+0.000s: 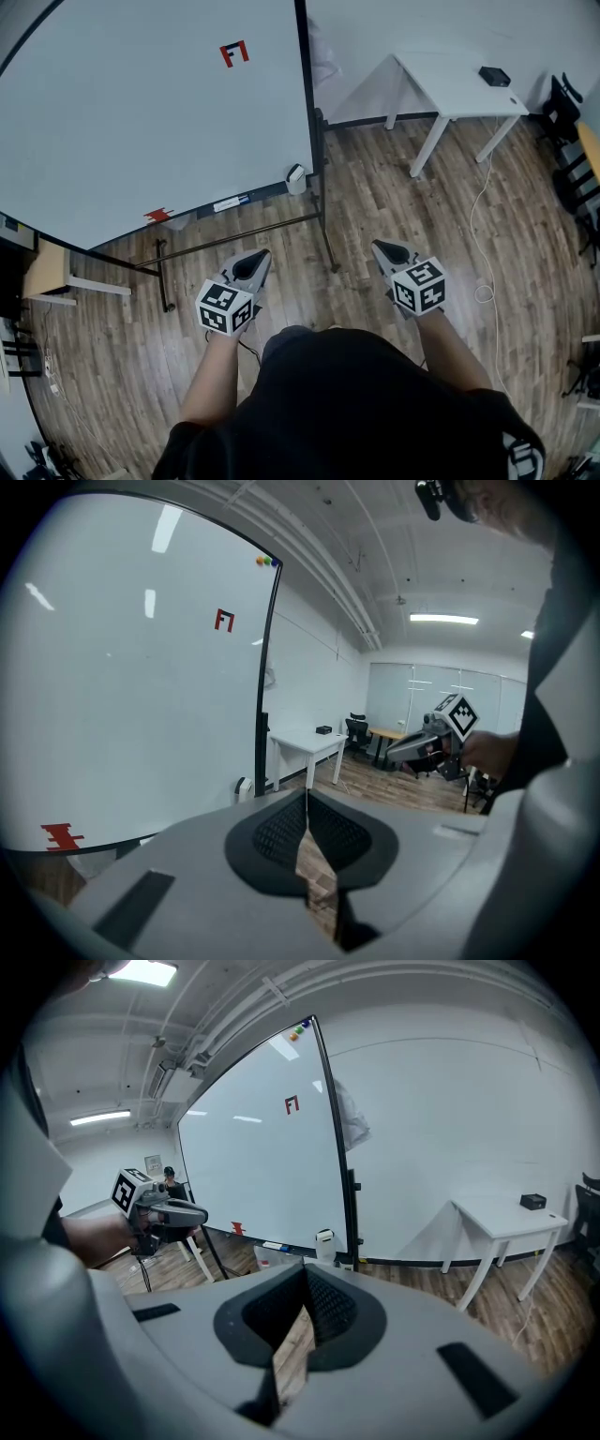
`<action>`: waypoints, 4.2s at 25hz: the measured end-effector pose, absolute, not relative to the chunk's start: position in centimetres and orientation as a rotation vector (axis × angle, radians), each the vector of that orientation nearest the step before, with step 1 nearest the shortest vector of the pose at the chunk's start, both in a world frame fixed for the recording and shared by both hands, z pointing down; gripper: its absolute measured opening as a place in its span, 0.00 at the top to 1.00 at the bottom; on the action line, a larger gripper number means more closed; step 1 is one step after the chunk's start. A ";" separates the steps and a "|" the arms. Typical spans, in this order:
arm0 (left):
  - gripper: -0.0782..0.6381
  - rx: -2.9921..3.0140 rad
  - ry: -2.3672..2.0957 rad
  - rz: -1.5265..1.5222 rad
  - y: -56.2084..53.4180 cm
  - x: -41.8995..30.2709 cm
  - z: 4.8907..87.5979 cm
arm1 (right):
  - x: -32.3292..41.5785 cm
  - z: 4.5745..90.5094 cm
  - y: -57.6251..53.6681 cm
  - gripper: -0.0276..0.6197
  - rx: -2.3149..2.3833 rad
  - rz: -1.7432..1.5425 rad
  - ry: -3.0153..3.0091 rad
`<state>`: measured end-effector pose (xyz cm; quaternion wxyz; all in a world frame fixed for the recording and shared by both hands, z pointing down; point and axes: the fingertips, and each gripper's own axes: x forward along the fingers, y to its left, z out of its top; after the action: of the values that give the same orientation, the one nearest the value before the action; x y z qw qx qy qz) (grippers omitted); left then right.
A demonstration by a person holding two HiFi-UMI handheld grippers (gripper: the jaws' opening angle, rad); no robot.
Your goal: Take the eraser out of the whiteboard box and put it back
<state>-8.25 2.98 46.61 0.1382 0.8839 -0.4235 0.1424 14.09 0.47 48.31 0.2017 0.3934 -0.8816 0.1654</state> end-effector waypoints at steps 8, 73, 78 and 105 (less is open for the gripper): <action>0.87 2.559 -1.212 0.420 3.0 -7.6 46.7 | 15.2 48.5 0.8 0.96 1.119 0.477 -2.449; 0.82 2.560 -0.978 0.498 -17.8 -7.1 54.3 | 10.7 56.2 -12.0 0.96 1.077 0.636 -2.292; 0.78 2.567 -0.949 0.528 -19.7 -6.6 55.1 | 10.5 57.2 -12.9 0.96 1.073 0.656 -2.280; 0.64 2.503 -0.954 0.740 -27.0 -4.9 62.5 | 11.6 61.1 -14.4 0.96 1.089 0.757 -2.200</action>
<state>-4.88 -27.00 62.51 0.1801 0.8859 -0.3376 0.2621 11.59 -14.43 61.07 0.2826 0.4068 -0.8214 0.2828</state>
